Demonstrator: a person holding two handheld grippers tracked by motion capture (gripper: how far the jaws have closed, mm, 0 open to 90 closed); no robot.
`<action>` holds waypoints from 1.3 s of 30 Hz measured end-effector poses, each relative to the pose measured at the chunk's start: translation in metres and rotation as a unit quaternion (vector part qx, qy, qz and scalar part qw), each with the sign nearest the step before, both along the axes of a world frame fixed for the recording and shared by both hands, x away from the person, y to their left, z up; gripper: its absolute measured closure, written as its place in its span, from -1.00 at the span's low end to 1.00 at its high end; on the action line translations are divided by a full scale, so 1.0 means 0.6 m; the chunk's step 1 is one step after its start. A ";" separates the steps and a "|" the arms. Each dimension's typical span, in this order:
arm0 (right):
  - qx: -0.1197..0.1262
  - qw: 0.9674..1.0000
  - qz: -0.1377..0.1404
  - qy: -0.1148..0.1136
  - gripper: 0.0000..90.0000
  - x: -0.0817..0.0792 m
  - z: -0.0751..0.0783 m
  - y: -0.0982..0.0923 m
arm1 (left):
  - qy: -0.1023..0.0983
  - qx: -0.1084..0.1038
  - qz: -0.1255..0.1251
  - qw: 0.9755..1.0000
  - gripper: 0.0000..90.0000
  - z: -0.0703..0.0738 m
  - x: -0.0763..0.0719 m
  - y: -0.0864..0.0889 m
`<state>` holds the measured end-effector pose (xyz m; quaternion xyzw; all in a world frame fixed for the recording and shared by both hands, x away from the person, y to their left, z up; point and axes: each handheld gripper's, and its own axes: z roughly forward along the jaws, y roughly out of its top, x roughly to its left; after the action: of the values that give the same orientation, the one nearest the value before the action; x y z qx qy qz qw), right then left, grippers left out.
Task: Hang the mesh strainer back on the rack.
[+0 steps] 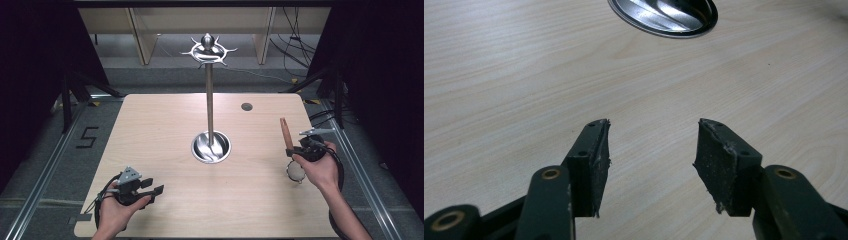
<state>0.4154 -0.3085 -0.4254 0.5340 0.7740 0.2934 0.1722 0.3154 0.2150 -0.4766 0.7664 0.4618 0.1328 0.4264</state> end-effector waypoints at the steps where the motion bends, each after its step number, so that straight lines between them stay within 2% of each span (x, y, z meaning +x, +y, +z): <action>1: -0.002 1.000 0.001 -0.002 0.54 0.000 0.000 0.000 | 0.000 -0.001 0.000 1.000 0.03 0.000 0.000 0.000; 2: 0.000 1.000 0.001 -0.002 0.54 -0.002 0.001 0.000 | 0.000 -0.002 0.000 1.000 0.03 0.000 0.000 -0.001; 3: 0.000 1.000 0.000 -0.003 0.54 -0.003 0.002 0.001 | 0.002 0.009 -0.006 1.000 0.03 0.001 0.000 0.002; 4: -0.008 1.000 0.010 -0.012 0.54 -0.002 0.001 -0.001 | 0.002 0.007 -0.002 1.000 0.02 0.001 0.000 0.001; 5: 0.006 1.000 0.003 -0.004 0.54 -0.005 0.004 0.004 | -0.003 0.009 -0.007 1.000 0.02 0.001 0.001 0.002; 6: 0.006 1.000 0.012 -0.013 0.54 -0.005 0.004 0.004 | -0.001 0.009 -0.006 1.000 0.02 0.001 0.000 0.002; 10: 0.018 1.000 0.002 -0.013 0.54 -0.007 0.011 0.013 | -0.002 0.001 -0.001 1.000 0.02 0.001 0.000 0.001; 12: 0.022 1.000 0.013 -0.019 0.54 -0.009 0.016 0.018 | -0.001 0.001 0.000 1.000 0.02 0.001 0.000 0.001; 13: 0.009 1.000 0.010 -0.023 0.54 -0.011 0.019 0.019 | -0.001 0.001 -0.002 1.000 0.02 0.001 0.000 0.001; 15: 0.021 0.999 0.012 -0.024 0.54 -0.013 0.022 0.024 | 0.000 0.001 -0.001 1.000 0.02 0.001 0.000 0.001; 19: 0.026 0.999 0.024 -0.032 0.54 -0.012 0.027 0.029 | -0.003 0.000 0.003 1.000 0.02 0.001 0.000 0.001; 20: 0.029 0.999 0.022 -0.027 0.54 -0.014 0.029 0.031 | -0.003 0.000 0.001 1.000 0.02 0.001 0.000 0.001; 21: 0.022 0.999 0.020 -0.032 0.54 -0.015 0.030 0.033 | 0.001 0.000 0.000 1.000 0.01 0.001 0.000 0.001; 22: 0.029 0.999 0.025 -0.032 0.54 -0.015 0.031 0.034 | 0.000 0.001 -0.002 1.000 0.01 0.001 0.001 0.002; 25: 0.025 0.998 0.034 -0.036 0.54 -0.015 0.036 0.036 | -0.001 0.001 -0.002 1.000 0.01 0.001 0.000 0.001; 26: 0.029 0.998 0.027 -0.040 0.54 -0.017 0.037 0.040 | -0.001 0.001 -0.002 1.000 0.01 0.001 0.001 0.001; 28: 0.024 0.998 0.029 -0.048 0.54 -0.016 0.039 0.041 | -0.002 -0.001 0.002 1.000 0.01 0.001 0.000 0.001; 29: 0.023 0.998 0.031 -0.044 0.54 -0.018 0.041 0.042 | -0.003 -0.001 0.001 1.000 0.01 0.001 0.000 0.001; 32: 0.032 0.997 0.035 -0.054 0.54 -0.018 0.044 0.045 | -0.001 0.001 -0.002 1.000 0.01 0.001 0.001 0.002; 33: 0.025 0.997 0.038 -0.061 0.54 -0.019 0.046 0.046 | -0.002 0.000 0.000 1.000 0.01 0.001 0.000 0.001; 35: 0.030 0.996 0.042 -0.067 0.54 -0.019 0.049 0.050 | -0.003 -0.001 0.001 1.000 0.01 0.001 0.000 0.001; 36: 0.029 0.997 0.034 -0.061 0.54 -0.022 0.053 0.053 | -0.003 -0.001 0.003 1.000 0.01 0.001 0.000 0.000; 37: 0.028 0.996 0.046 -0.071 0.54 -0.020 0.053 0.053 | -0.004 -0.001 0.005 1.000 0.01 0.001 -0.001 0.000; 39: 0.028 0.996 0.041 -0.074 0.54 -0.023 0.057 0.056 | -0.006 0.001 0.004 1.000 0.01 0.002 -0.001 0.001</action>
<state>0.4019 -0.2747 -0.3910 0.4835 0.7719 0.3599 0.2019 0.3150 0.2156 -0.4755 0.7641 0.4623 0.1394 0.4278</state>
